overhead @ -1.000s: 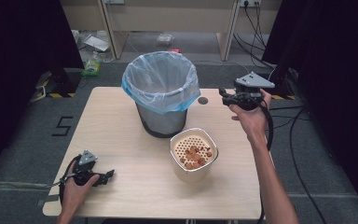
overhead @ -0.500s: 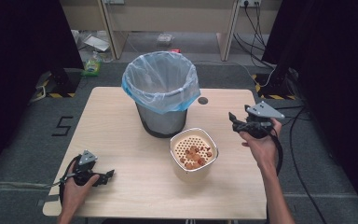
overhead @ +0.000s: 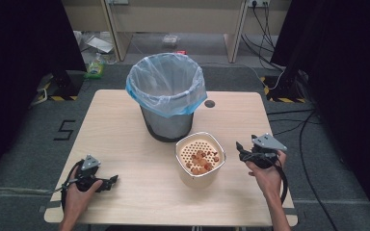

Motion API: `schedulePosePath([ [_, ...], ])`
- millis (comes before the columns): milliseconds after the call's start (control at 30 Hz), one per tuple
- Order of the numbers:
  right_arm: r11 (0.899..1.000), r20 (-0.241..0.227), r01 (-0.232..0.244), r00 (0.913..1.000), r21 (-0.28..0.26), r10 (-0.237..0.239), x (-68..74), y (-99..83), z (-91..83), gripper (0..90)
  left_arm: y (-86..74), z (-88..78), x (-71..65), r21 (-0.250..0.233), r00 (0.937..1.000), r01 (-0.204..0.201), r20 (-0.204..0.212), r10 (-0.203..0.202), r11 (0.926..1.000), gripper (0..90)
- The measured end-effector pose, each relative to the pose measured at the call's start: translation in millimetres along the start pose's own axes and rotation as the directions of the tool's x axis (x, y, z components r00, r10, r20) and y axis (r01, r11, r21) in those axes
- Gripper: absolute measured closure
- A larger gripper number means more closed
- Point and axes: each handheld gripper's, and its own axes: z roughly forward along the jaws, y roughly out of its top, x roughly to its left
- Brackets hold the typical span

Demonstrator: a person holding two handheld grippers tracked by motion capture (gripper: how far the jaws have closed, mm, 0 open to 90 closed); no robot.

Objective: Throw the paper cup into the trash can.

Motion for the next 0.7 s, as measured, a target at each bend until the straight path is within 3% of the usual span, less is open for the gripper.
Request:
schedulePosePath([
  [200,0.998,-0.017,-0.009,0.9998,0.063,0.01,1.7,-19.0,6.1,36.3,-0.1,-0.1,0.1,0.0,1.0,0.0,0.001,0.0,1.0,0.0],
  [400,0.995,-0.026,-0.026,0.9993,0.094,0.029,1.2,-31.3,7.6,35.6,-0.2,-0.2,0.1,0.0,1.0,-0.001,0.002,0.001,1.0,0.0],
  [700,0.98,-0.05,-0.044,0.9972,0.195,0.055,4.7,-57.8,13.2,33.4,-0.3,-0.3,0.2,0.0,1.0,-0.002,0.002,0.002,1.0,0.0],
])
